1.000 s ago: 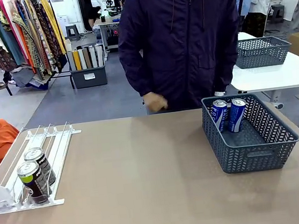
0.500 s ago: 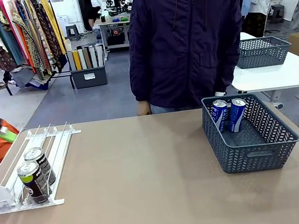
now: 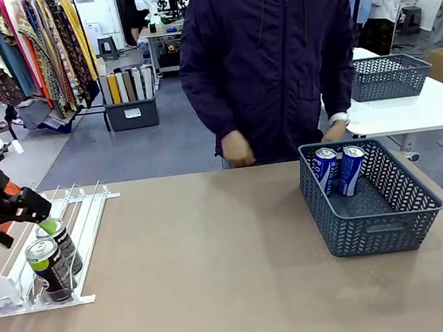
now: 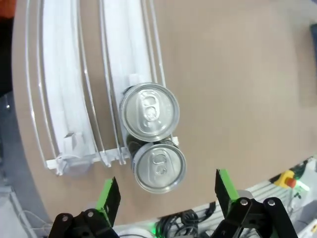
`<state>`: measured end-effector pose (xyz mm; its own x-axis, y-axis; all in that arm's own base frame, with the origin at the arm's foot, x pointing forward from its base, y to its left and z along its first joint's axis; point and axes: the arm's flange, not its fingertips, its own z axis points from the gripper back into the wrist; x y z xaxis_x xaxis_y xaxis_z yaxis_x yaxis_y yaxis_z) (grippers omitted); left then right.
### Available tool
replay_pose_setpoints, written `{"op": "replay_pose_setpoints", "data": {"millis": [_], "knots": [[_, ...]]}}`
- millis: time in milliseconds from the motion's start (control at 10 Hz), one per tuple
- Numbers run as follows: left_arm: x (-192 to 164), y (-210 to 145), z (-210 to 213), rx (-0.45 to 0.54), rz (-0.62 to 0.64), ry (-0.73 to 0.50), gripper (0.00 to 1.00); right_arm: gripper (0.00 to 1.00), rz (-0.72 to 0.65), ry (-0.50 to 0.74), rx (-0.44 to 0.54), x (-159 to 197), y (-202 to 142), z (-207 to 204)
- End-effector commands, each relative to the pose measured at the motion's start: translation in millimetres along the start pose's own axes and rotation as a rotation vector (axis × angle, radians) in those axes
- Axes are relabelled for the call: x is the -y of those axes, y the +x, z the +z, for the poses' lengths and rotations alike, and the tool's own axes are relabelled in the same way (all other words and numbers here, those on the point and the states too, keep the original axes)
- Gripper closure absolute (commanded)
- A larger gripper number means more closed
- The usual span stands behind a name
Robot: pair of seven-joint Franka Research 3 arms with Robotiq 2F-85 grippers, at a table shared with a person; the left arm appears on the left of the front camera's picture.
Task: Retrieve and store the cans from the dispenser.
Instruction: Pick up one can from the Automatic Can Dispenser and place it in the middle of the table.
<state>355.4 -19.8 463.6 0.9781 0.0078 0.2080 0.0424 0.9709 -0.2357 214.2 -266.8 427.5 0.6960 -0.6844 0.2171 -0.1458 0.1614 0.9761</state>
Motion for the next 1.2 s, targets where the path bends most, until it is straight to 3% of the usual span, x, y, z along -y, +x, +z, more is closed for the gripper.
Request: {"op": "replay_pose_setpoints", "data": {"millis": [0,700,1100], "knots": [[-4,-8,-13,-0.014,0.029,0.063,0.00,0.00,-0.006,0.008,0.005,-4,1,-1],[10,5,-50,-0.088,0.004,0.112,0.00,0.00,-0.006,0.008,0.005,-4,1,-1],[10,11,-57,-0.077,0.024,0.130,0.00,0.00,-0.006,0.008,0.005,-4,1,-1]]}}
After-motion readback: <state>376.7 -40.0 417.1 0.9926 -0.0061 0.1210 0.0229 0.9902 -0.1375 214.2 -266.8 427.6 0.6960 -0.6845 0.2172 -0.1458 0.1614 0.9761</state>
